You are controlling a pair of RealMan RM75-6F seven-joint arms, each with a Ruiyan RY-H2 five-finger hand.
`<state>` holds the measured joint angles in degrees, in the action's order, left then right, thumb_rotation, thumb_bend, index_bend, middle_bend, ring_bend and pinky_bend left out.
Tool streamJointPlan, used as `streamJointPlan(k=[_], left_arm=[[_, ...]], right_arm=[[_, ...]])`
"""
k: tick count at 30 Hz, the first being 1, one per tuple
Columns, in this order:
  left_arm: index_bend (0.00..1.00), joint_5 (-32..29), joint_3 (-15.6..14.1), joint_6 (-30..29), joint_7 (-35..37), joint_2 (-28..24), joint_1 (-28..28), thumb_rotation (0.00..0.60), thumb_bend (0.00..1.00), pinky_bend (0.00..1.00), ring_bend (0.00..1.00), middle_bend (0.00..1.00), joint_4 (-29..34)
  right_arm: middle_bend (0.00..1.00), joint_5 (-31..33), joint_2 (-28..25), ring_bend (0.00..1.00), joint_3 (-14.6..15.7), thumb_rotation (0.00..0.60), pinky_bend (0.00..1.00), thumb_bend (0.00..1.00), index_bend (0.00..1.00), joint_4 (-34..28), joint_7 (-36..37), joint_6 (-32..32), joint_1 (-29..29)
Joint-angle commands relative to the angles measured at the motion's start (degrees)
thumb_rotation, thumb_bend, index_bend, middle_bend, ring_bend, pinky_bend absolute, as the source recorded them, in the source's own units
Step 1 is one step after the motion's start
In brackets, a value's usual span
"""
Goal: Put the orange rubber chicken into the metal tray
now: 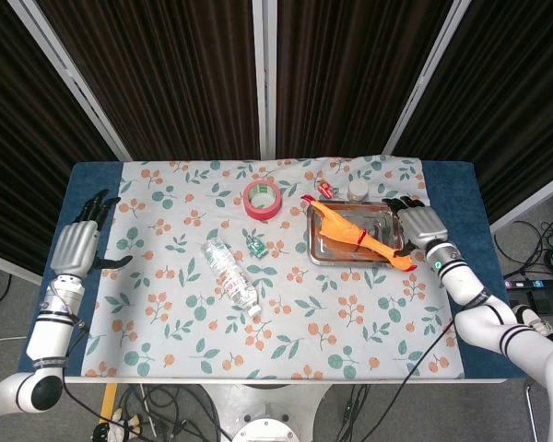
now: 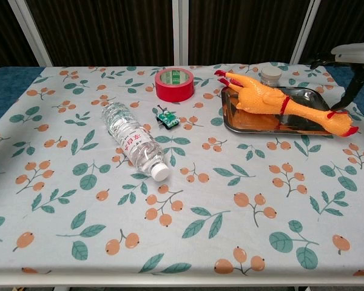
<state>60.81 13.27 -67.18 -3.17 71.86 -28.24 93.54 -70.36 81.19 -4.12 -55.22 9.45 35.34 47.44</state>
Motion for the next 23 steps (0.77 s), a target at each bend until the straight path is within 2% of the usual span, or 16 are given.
streamJointPlan(k=[1, 6, 9, 15, 23], left_arm=[[0.16, 1.45, -1.03, -0.62, 0.15, -1.08, 1.06, 0.600, 0.12, 0.25, 0.06, 0.04, -1.07], [0.17, 3.73, -3.48, -3.69, -1.33, -1.85, 3.95, 0.600, 0.12, 0.25, 0.08, 0.08, -3.49], [0.17, 5.24, -4.81, -6.82, -2.03, -1.65, 6.20, 0.600, 0.12, 0.25, 0.09, 0.10, -4.28], [0.17, 9.02, -7.81, -12.39, -0.13, -2.34, 11.48, 0.600, 0.12, 0.25, 0.09, 0.10, -3.63], [0.17, 13.89, -11.69, -21.54, -0.81, -3.01, 19.13, 0.600, 0.12, 0.24, 0.09, 0.10, 0.87]], right_arm=[[0.07, -0.68, -7.56, 0.00, 0.75, 0.600, 0.08, 0.04, 0.00, -9.30, -5.71, 9.58, -5.45], [0.13, 0.31, -17.49, 0.01, 0.72, 0.600, 0.10, 0.18, 0.00, -24.83, -6.00, 22.45, -14.70], [0.15, -0.45, -20.89, 0.02, 1.55, 0.600, 0.12, 0.24, 0.00, -30.57, -5.52, 30.07, -20.38], [0.15, -3.61, -21.89, 0.02, 3.42, 0.600, 0.12, 0.25, 0.00, -35.91, -4.14, 44.87, -31.12], [0.16, -8.89, -20.65, 0.02, 5.45, 0.600, 0.12, 0.25, 0.00, -37.72, -0.74, 54.06, -39.27]])
